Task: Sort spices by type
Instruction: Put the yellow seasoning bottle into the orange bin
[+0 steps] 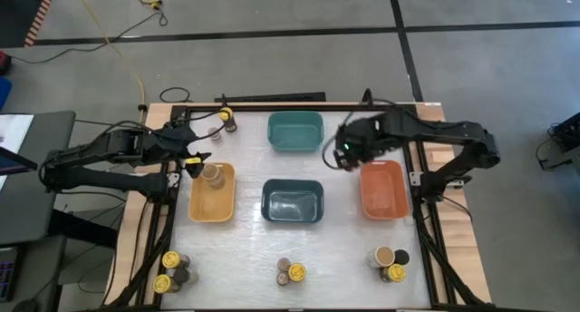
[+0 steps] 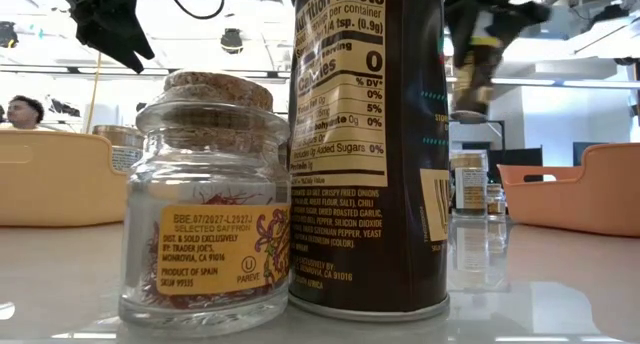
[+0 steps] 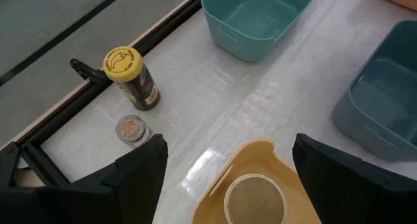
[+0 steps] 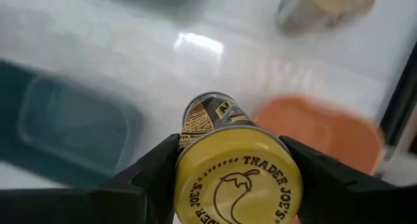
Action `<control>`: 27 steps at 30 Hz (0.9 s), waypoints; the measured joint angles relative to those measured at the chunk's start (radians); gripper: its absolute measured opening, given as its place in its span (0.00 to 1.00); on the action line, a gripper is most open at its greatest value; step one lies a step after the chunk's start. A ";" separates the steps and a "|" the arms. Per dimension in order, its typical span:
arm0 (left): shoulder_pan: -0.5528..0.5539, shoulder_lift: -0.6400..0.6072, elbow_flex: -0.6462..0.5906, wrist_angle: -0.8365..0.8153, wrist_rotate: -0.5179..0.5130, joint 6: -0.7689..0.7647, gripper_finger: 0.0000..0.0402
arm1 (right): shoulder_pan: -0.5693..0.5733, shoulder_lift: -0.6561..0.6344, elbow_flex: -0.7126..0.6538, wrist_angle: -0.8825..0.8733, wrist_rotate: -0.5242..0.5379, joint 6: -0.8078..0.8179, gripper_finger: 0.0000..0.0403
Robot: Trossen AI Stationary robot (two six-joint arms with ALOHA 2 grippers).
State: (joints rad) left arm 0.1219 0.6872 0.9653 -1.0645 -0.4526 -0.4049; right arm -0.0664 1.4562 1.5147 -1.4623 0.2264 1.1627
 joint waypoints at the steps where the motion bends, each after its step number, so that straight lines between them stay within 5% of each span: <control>1: 0.000 0.000 0.000 0.000 0.000 0.000 0.79 | 0.018 -0.021 -0.027 0.005 -0.001 0.032 0.63; 13: 0.000 0.000 0.000 0.000 0.000 -0.002 0.79 | 0.053 -0.310 -0.438 0.032 -0.050 0.327 0.63; 27: 0.000 0.000 0.000 0.001 0.000 -0.026 0.79 | -0.137 -0.384 -0.683 0.127 -0.095 0.232 0.63</control>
State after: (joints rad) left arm 0.1223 0.6871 0.9653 -1.0637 -0.4522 -0.4305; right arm -0.2030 1.0722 0.8320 -1.3350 0.1314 1.3945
